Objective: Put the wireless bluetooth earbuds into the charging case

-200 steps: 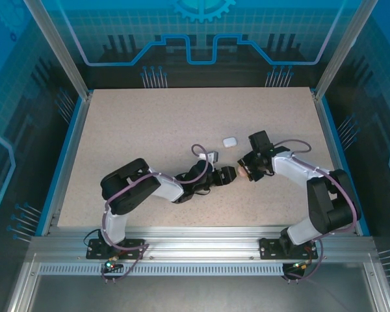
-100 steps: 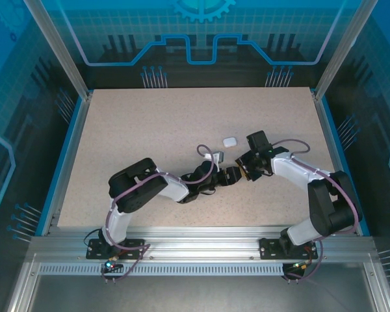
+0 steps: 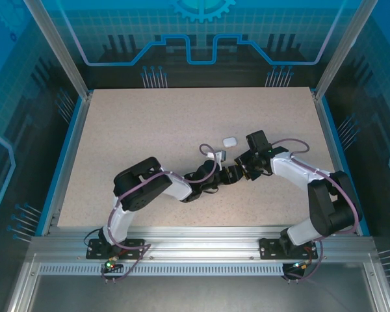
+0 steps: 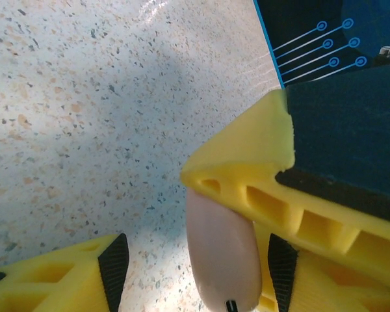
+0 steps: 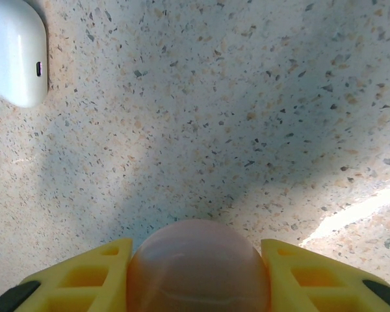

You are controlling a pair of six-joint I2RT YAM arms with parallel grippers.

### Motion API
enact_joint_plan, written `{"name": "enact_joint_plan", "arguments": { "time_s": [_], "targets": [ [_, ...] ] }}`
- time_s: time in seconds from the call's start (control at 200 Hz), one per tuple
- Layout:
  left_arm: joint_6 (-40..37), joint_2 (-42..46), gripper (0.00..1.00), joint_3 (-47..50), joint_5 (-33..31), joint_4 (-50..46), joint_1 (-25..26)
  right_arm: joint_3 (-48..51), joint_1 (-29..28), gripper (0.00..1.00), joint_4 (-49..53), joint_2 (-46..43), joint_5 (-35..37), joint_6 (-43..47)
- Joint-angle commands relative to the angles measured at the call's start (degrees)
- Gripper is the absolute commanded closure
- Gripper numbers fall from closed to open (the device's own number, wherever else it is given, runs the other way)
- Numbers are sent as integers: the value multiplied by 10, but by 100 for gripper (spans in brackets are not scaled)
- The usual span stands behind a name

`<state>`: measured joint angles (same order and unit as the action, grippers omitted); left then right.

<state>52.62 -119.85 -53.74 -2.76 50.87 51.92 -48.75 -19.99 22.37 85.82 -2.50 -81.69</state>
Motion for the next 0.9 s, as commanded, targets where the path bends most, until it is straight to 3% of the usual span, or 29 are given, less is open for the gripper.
{"name": "enact_joint_plan", "arguments": {
  "time_s": [0.0, 0.165, 0.555, 0.895],
  "targets": [
    [0, -14, 41, -18, -9, 22, 4, -11, -8, 60, -3, -8, -9, -9],
    [0, -20, 51, -23, -13, 26, 4, -9, -9, 60, -3, -10, -8, -10],
    [1, -31, 56, -38, -23, 30, 4, -6, -8, 60, -4, -11, -9, -10],
    [13, -40, 74, -43, -35, 48, 4, -2, -7, 60, 1, -19, -7, -10]
  ]
}}
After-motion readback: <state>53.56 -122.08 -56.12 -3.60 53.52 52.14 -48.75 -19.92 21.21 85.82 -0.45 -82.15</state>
